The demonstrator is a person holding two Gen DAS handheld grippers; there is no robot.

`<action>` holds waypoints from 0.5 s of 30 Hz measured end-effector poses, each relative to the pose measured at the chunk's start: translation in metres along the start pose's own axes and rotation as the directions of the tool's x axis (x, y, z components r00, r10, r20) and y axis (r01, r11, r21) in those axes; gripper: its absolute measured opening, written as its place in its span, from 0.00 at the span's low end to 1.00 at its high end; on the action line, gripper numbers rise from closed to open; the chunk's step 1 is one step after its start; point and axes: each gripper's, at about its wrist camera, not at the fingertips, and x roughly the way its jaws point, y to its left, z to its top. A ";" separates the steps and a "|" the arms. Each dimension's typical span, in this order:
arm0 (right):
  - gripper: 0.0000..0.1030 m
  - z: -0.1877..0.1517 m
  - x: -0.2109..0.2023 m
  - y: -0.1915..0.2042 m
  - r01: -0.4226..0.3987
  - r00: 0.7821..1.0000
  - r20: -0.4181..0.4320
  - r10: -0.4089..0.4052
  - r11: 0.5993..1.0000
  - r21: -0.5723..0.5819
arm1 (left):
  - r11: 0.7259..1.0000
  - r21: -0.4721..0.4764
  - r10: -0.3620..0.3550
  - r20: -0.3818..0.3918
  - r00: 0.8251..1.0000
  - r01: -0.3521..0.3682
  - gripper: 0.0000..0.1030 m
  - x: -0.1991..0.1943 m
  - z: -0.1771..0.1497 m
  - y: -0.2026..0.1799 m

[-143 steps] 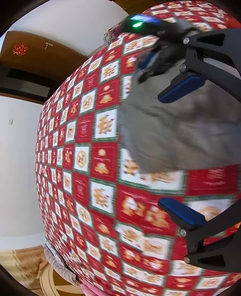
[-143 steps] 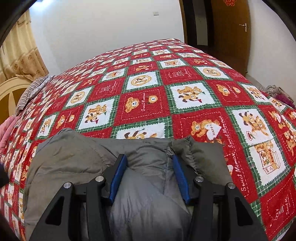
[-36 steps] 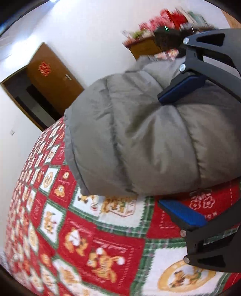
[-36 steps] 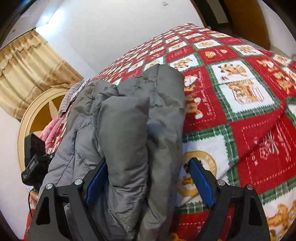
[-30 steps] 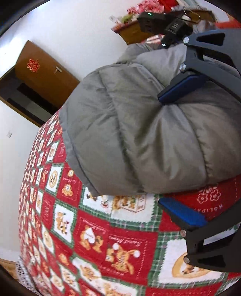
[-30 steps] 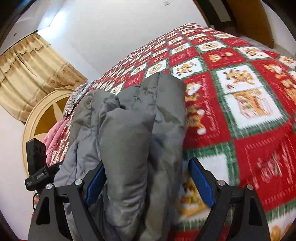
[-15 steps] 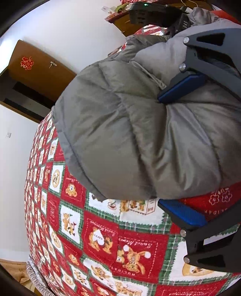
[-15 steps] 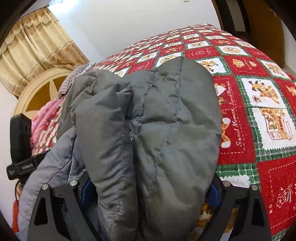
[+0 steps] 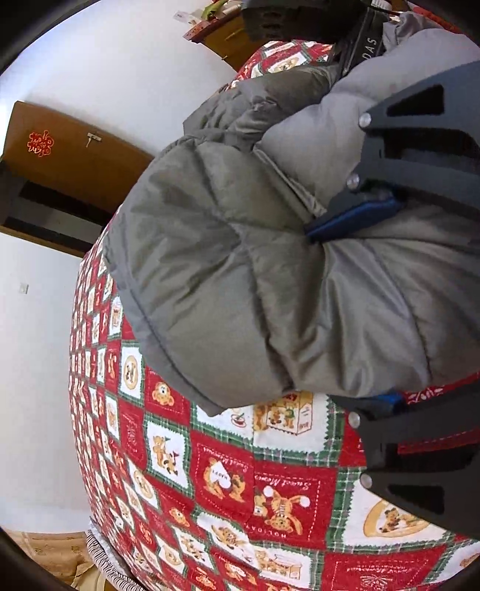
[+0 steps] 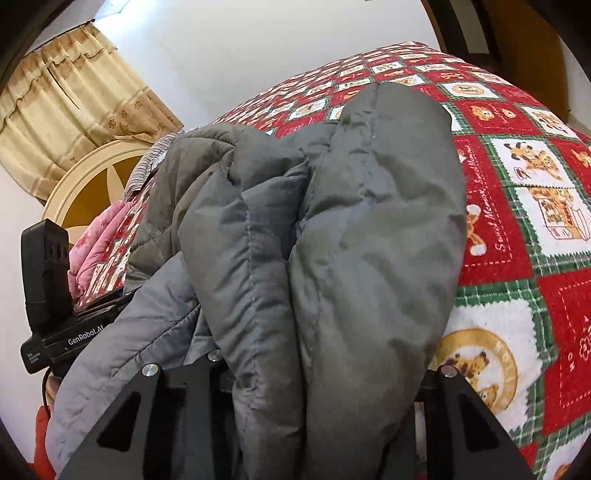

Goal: Fold large clothes

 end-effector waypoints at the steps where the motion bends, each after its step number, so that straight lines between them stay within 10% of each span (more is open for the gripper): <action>1: 0.36 -0.001 -0.001 0.003 0.007 1.000 0.004 -0.007 1.000 -0.014 | 1.000 0.001 0.003 0.001 1.000 -0.003 0.64 -0.001 0.000 0.000; 8: 0.35 -0.003 0.000 0.008 0.031 0.999 0.013 -0.030 0.999 -0.037 | 1.000 -0.015 -0.003 0.002 1.000 0.003 0.63 0.003 0.001 0.002; 15: 0.25 -0.007 -0.024 0.025 0.020 1.000 0.024 -0.018 0.998 -0.053 | 0.997 -0.039 -0.071 0.025 0.997 0.072 0.41 -0.023 -0.002 -0.003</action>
